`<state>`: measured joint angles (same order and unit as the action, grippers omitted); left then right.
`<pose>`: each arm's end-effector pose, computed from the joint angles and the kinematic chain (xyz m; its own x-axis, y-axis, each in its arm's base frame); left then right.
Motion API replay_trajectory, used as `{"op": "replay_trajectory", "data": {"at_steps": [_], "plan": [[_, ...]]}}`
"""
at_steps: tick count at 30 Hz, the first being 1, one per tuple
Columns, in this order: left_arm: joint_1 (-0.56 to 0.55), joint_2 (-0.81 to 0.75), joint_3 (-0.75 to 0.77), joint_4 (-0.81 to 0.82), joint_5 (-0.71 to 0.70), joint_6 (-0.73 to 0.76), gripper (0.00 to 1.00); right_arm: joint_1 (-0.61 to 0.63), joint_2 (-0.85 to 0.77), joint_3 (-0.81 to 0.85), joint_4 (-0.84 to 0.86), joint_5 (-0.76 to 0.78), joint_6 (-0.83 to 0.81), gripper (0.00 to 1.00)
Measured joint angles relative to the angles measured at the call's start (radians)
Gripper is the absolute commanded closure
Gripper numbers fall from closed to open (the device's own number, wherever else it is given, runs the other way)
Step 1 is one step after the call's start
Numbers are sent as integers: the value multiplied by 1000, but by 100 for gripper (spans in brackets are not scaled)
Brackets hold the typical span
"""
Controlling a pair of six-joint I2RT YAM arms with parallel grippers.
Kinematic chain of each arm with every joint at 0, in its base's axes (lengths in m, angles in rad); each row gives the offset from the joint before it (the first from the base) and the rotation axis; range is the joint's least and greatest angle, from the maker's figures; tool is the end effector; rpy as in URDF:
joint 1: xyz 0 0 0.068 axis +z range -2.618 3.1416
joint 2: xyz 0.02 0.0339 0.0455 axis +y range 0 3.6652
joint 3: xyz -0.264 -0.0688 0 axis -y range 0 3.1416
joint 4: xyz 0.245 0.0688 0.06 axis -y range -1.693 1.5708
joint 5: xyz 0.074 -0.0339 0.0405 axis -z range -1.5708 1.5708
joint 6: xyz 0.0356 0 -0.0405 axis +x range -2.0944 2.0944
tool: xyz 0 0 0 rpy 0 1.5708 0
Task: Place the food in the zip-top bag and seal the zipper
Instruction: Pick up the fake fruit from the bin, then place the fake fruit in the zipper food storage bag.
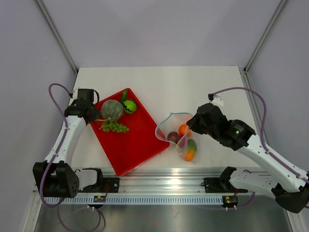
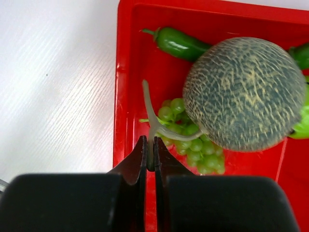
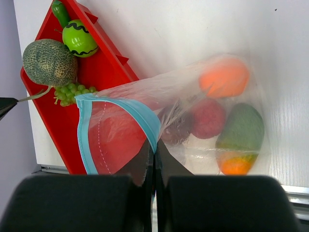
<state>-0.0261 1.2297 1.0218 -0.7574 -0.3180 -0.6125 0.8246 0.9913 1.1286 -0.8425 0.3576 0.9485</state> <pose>0.2454 0.0047 0.2818 -0.5845 -0.5310 -0.6135 -0.5978 0.7931 -0.1169 0.1393 0.1323 0.3578 -0.6684 0.3983 -0.6282 0.0621 0.8715 0.4865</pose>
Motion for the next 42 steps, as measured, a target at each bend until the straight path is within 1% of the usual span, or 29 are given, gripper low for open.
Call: {"op": "replay_trajectory", "data": {"at_steps": [4, 10, 14, 21, 25, 30, 36, 42], "plan": [[-5, -55, 50, -21, 72, 68, 100, 0, 4, 0, 1, 0, 0, 100], [-59, -63, 196, -61, 205, 175, 100, 0, 24, 0, 14, -3, 0, 100], [-95, -73, 239, -68, 278, 217, 100, 0, 32, 0, 18, -3, 0, 100], [-118, -121, 251, -79, 372, 252, 100, 0, 32, 0, 19, -3, 1, 100], [-118, -169, 250, -71, 450, 281, 100, 0, 32, 0, 19, -3, 3, 100], [-118, -237, 224, -3, 564, 304, 100, 0, 32, 0, 18, -3, 9, 100], [-118, -265, 195, 72, 700, 300, 100, 0, 32, 0, 18, -4, 9, 100], [-119, -274, 215, 108, 765, 279, 100, 0, 50, 10, 21, -5, 8, 100]]}}
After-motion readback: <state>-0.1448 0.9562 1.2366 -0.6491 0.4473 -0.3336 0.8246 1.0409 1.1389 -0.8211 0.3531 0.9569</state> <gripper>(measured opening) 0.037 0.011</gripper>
